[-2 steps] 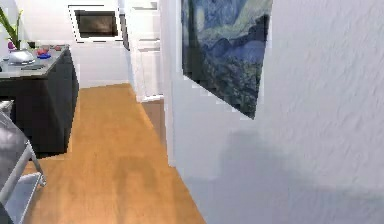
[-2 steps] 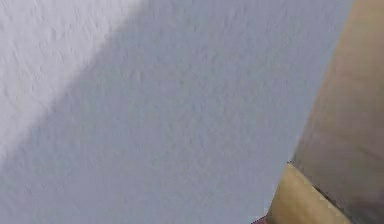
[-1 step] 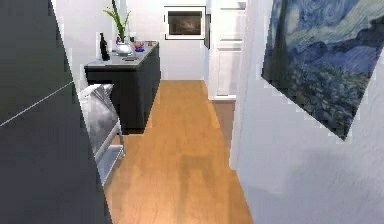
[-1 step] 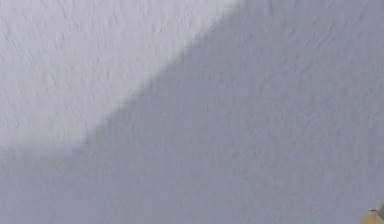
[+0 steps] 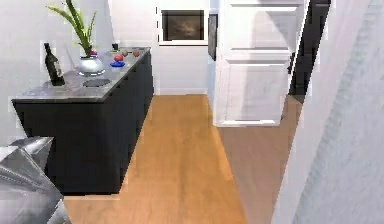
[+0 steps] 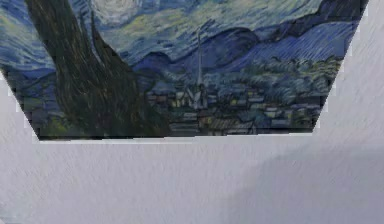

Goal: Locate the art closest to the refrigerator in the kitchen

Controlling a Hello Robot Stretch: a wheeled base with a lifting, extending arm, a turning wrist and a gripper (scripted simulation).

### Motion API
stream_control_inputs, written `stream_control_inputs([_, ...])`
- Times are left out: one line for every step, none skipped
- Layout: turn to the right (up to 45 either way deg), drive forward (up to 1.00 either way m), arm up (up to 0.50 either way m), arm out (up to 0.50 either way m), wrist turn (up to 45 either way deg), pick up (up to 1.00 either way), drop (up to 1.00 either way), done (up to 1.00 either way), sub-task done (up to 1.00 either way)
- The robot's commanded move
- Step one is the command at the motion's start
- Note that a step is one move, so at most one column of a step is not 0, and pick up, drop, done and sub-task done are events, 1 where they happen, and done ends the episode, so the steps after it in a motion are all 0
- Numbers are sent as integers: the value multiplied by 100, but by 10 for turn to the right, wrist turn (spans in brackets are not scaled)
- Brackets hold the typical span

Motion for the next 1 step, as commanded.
stream_control_inputs([-30, 0, 0, 0, 0, 0, 0, 0, 0])
